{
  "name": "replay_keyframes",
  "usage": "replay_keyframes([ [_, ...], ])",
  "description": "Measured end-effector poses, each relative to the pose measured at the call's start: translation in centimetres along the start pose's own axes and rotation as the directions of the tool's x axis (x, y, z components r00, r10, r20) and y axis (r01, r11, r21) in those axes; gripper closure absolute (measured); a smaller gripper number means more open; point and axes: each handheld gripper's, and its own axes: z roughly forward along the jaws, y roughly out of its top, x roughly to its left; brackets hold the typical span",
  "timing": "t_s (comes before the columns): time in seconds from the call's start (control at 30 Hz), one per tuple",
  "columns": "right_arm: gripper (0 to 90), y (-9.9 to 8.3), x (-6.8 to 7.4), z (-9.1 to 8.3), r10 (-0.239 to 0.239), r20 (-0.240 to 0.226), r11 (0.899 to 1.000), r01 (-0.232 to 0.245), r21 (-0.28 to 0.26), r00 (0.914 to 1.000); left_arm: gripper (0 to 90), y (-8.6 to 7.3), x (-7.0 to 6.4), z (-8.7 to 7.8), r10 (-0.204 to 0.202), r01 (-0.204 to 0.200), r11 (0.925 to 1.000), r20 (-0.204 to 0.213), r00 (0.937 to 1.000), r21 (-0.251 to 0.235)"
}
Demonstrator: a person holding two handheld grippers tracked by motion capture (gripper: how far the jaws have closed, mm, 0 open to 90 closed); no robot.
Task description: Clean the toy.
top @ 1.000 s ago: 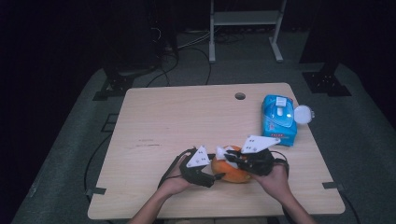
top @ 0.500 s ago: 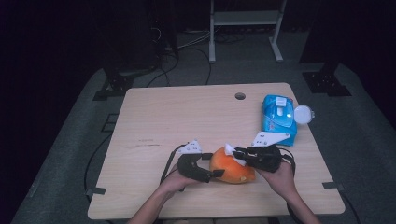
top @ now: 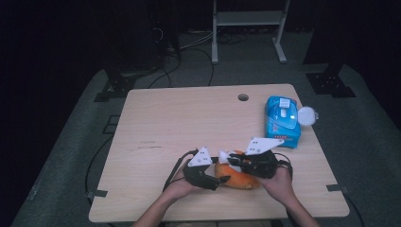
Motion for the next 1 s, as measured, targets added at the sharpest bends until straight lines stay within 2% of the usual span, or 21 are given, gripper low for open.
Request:
replay_keyframes([
  [0.07, 80.7, -0.7, -1.2, -0.7, 0.038, 0.019, 0.999, -0.038, 0.003, 0.9991, 26.2, -0.1, 0.1, -0.1, 0.002, -0.002, 1.0, 0.016, 0.9999, 0.001],
  [0.13, 80.7, -1.7, -2.3, -1.2, 0.095, -0.007, 0.995, -0.095, -0.001, 0.9954, 23.2, 0.0, 0.1, -0.1, -0.006, 0.006, 0.9998, 0.036, 0.9993, -0.017],
  [0.2, 80.7, -2.3, -2.8, -1.5, 0.121, -0.027, 0.993, -0.121, 0.001, 0.9922, 18.3, 0.2, 0.3, -0.2, -0.027, 0.029, 0.9989, 0.054, 0.9982, -0.038],
  [0.23, 80.7, -2.4, -2.8, -1.6, 0.116, -0.031, 0.993, -0.116, -0.001, 0.9928, 16.4, 0.2, 0.4, -0.2, -0.043, 0.046, 0.9978, 0.06, 0.9973, -0.047],
  [0.3, 80.5, -2.4, -2.5, -1.7, 0.1, -0.037, 0.995, -0.1, 0.004, 0.9943, 13.9, 0.2, 0.7, 0.1, -0.073, 0.076, 0.9965, 0.078, 0.9943, -0.035],
  [0.37, 80.5, -2.3, -2.3, -1.6, 0.084, -0.035, 0.996, -0.084, 0.007, 0.9958, 12.0, 0.0, 0.7, 0.5, -0.086, 0.088, 0.9956, 0.082, 0.9929, -0.032],
  [0.43, 80.4, -2.2, -2.2, -1.4, 0.077, -0.03, 0.997, -0.077, 0.014, 0.9966, 13.8, -0.1, 0.6, 0.6, -0.094, 0.097, 0.9949, 0.085, 0.9919, -0.029],
  [0.5, 80.5, -1.9, -1.7, -1.4, 0.067, -0.019, 0.998, -0.067, 0.012, 0.9976, 22.9, 0.1, 0.5, 0.4, -0.068, 0.07, 0.9972, 0.061, 0.9958, -0.027],
  [0.57, 80.4, -1.4, -0.9, -1.2, 0.035, -0.009, 0.999, -0.035, 0.017, 0.9993, 26.6, 0.2, 0.3, 0.3, -0.053, 0.055, 0.9982, 0.051, 0.9973, -0.025],
  [0.6, 80.4, -1.0, -0.2, -1.0, 0.006, -0.007, 1.0, -0.006, 0.012, 1.0, 27.9, 0.3, 0.2, 0.4, -0.048, 0.05, 0.9983, 0.048, 0.9977, -0.031],
  [0.7, 80.4, -0.3, 1.4, 0.0, -0.029, -0.059, 1.0, 0.03, 0.009, 0.9978, 28.8, 0.5, -0.2, 0.5, -0.016, 0.017, 0.9994, 0.041, 0.999, -0.028],
  [0.73, 80.4, 0.0, 2.3, 0.6, -0.055, -0.065, 0.998, 0.056, 0.021, 0.9964, 28.7, 0.5, -0.3, 0.5, -0.003, 0.004, 0.9998, 0.037, 0.9993, -0.018],
  [0.8, 80.6, 0.1, 3.0, 1.4, -0.09, -0.049, 0.995, 0.092, 0.038, 0.9948, 28.7, 0.3, -0.2, 0.4, -0.002, 0.003, 0.9999, 0.032, 0.9995, -0.015],
  [0.83, 80.6, 0.2, 2.9, 1.4, -0.089, -0.047, 0.995, 0.091, 0.041, 0.9949, 28.7, 0.2, 0.0, 0.4, -0.009, 0.009, 0.9997, 0.034, 0.9994, -0.02],
  [0.93, 80.7, 0.0, 1.4, 0.8, -0.035, -0.047, 0.999, 0.035, 0.016, 0.9983, 29.2, 0.1, 0.1, 0.3, -0.003, 0.004, 0.9999, 0.035, 0.9994, -0.016],
  [1.0, 80.7, -0.4, 0.2, 0.1, -0.001, -0.03, 1.0, 0.001, 0.002, 0.9996, 29.2, -0.1, 0.3, 0.4, 0.0, 0.001, 0.9999, 0.036, 0.9994, -0.011],
])
